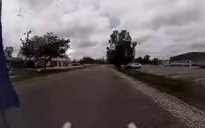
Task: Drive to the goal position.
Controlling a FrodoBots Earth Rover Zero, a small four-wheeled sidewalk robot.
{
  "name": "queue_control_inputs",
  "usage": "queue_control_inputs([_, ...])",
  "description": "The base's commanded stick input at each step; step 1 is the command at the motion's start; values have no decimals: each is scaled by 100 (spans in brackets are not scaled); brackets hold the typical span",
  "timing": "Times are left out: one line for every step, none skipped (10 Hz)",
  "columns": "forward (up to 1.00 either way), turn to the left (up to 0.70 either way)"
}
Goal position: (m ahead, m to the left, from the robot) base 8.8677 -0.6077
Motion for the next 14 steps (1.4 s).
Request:
queue_control_inputs([60, 0])
queue_control_inputs([60, 0])
queue_control_inputs([60, 0])
queue_control_inputs([60, 0])
queue_control_inputs([60, 0])
queue_control_inputs([60, 0])
queue_control_inputs([60, 0])
queue_control_inputs([60, 0])
queue_control_inputs([60, 0])
queue_control_inputs([60, 0])
queue_control_inputs([60, 0])
queue_control_inputs([60, 0])
queue_control_inputs([60, 0])
queue_control_inputs([60, 0])
